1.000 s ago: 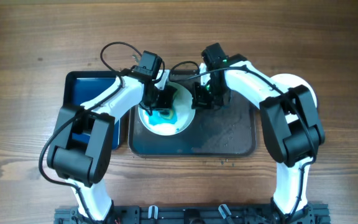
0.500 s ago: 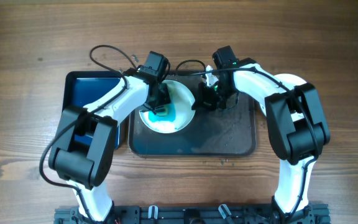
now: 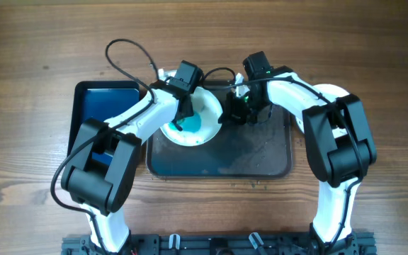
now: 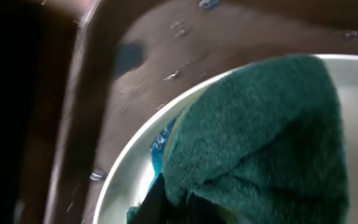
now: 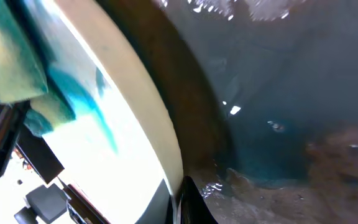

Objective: Clean dirty plates on tray and stack at the side
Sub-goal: 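Scrub the held plate with the sponge in the left gripper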

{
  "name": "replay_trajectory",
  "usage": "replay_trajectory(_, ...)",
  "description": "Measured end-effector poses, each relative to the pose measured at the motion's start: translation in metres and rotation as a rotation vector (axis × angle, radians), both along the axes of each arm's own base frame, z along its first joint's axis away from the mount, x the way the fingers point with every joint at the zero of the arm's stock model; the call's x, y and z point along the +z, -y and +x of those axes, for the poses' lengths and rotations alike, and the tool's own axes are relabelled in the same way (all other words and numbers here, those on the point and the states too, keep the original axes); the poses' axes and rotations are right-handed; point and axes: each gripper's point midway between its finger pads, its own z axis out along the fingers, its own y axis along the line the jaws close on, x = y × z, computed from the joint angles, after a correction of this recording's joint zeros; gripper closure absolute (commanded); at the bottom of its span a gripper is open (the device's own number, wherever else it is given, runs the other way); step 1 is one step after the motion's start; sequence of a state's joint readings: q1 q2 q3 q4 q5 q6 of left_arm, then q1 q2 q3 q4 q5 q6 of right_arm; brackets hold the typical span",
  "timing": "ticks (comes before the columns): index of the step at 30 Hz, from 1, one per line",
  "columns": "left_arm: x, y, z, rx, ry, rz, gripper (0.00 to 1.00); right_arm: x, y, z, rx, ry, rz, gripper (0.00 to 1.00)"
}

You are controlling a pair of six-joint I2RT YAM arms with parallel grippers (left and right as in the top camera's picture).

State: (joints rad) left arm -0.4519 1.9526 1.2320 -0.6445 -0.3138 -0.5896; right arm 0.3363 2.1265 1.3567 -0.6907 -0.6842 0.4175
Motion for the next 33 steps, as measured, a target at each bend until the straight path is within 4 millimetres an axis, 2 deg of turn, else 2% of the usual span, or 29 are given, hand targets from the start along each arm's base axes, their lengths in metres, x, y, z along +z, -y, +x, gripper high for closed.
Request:
replay_trajectory(3, -0.003, 0.002, -0.022, 0.142, -0.081, -0.063, 0.96, 0.000, -0.001, -0.001, 0.012, 0.004, 0.001, 0.96)
replay_trajectory(6, -0.005, 0.018, -0.026, 0.105, -0.131, -0.166, 0.96, 0.000, 0.000, -0.002, 0.015, 0.004, 0.000, 0.96)
replay_trajectory(7, -0.005, 0.030, -0.024, 0.048, -0.140, -0.216, 0.96, 0.000, 0.001, -0.001, 0.013, 0.004, 0.000, 0.96)
replay_trajectory(9, 0.001, 0.079, -0.020, -0.195, -0.141, -0.396, 0.96, 0.000, 0.003, -0.001, 0.009, 0.000, 0.000, 0.96)
replay_trajectory(10, 0.003, 0.096, -0.024, -0.289, -0.148, -0.445, 0.96, 0.000, 0.003, -0.001, 0.009, 0.000, -0.001, 0.96)
replay_trajectory(11, 0.005, 0.109, -0.030, -0.366, -0.157, -0.482, 0.96, -0.001, 0.003, -0.002, 0.006, -0.003, -0.003, 0.96)
replay_trajectory(13, 0.007, 0.117, -0.030, -0.424, -0.147, -0.505, 0.96, -0.002, 0.004, -0.002, 0.001, -0.008, -0.008, 0.96)
replay_trajectory(16, 0.003, 0.102, -0.021, -0.346, -0.125, -0.448, 0.96, -0.002, 0.003, -0.001, -0.008, -0.010, -0.003, 0.96)
replay_trajectory(21, -0.003, 0.039, -0.011, 0.000, -0.070, -0.192, 0.96, 0.000, 0.000, -0.002, -0.003, -0.008, 0.006, 0.96)
replay_trajectory(25, 0.003, 0.004, -0.006, 0.118, -0.032, -0.068, 0.96, 0.000, -0.001, -0.002, -0.002, -0.007, 0.006, 0.96)
replay_trajectory(26, 0.005, 0.000, -0.007, 0.125, -0.051, -0.057, 0.96, -0.001, -0.001, -0.002, -0.002, -0.008, 0.006, 0.96)
replay_trajectory(28, 0.016, 0.004, -0.002, 0.096, -0.083, -0.073, 0.96, -0.001, 0.000, -0.002, -0.003, -0.011, 0.002, 0.96)
replay_trajectory(29, 0.027, 0.011, 0.005, 0.069, -0.090, -0.097, 0.96, -0.002, 0.001, -0.002, -0.006, -0.011, -0.004, 0.96)
replay_trajectory(30, 0.048, 0.020, 0.018, 0.036, -0.074, -0.142, 0.96, -0.002, 0.002, -0.001, -0.009, -0.010, -0.008, 0.96)
replay_trajectory(31, 0.061, 0.024, 0.023, 0.021, -0.074, -0.165, 0.96, -0.002, 0.002, -0.001, -0.010, -0.010, -0.007, 0.96)
replay_trajectory(33, 0.086, 0.023, 0.032, 0.019, -0.070, -0.195, 0.96, -0.002, 0.003, -0.002, -0.009, -0.012, -0.012, 0.96)
